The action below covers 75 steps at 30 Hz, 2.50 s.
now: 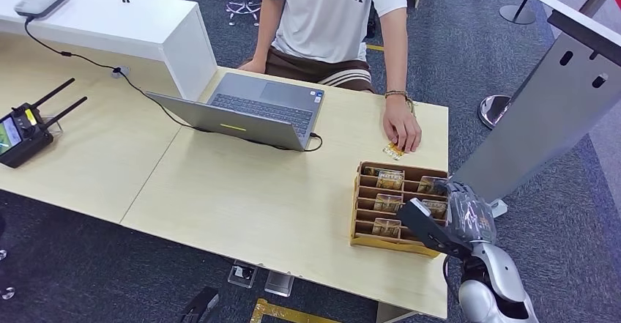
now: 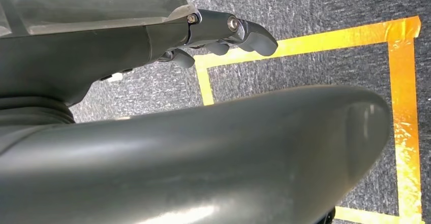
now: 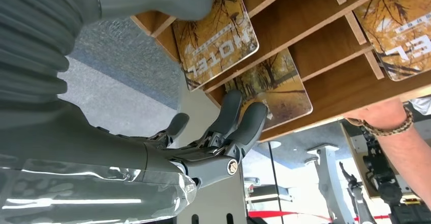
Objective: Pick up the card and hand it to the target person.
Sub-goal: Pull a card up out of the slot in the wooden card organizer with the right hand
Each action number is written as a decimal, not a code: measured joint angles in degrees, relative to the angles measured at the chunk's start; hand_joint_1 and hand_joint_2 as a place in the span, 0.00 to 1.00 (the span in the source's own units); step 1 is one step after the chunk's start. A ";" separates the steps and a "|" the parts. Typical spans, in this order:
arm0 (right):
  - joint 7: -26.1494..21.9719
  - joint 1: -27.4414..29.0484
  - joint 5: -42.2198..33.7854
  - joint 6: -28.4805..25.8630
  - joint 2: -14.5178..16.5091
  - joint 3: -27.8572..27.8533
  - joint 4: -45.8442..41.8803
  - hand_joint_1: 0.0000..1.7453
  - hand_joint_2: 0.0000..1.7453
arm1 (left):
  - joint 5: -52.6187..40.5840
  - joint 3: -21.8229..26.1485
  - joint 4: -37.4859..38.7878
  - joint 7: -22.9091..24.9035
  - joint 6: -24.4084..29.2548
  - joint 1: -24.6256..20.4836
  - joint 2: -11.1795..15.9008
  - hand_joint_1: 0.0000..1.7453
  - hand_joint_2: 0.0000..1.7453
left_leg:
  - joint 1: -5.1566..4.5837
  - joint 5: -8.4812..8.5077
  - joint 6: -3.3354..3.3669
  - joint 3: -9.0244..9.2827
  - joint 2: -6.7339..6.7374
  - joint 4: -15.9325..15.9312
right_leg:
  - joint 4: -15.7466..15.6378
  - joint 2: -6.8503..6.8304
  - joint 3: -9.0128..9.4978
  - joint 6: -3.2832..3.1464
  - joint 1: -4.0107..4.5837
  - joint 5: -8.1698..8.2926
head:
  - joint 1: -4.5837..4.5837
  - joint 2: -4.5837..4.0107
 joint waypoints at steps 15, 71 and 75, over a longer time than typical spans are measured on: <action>-0.09 0.67 0.12 -0.76 -0.01 0.26 -1.32 0.69 1.00 | 0.10 -0.38 -0.12 -0.96 -2.05 0.43 1.37 0.00 0.00 | 0.01 0.00 -0.01 0.02 0.00 0.01 | 0.02 0.00 -0.01 -0.01 0.01 0.00 | 0.00 0.00; -1.19 0.22 -0.02 -0.45 -0.26 0.91 -4.34 0.87 1.00 | 1.27 -0.79 -0.10 -0.99 -0.86 0.42 0.24 0.00 0.25 | -0.02 0.08 -0.04 -0.03 0.00 0.01 | 0.06 0.01 -0.06 -0.02 -0.02 0.03 | 0.00 0.00; -1.21 0.50 -0.32 -0.32 -0.57 0.65 -5.63 0.91 1.00 | 0.79 -1.44 -0.06 -1.96 -0.95 0.28 0.40 0.00 1.00 | -0.02 0.05 -0.04 -0.03 -0.03 0.05 | 0.09 -0.03 -0.04 -0.02 -0.02 -0.02 | 0.00 0.00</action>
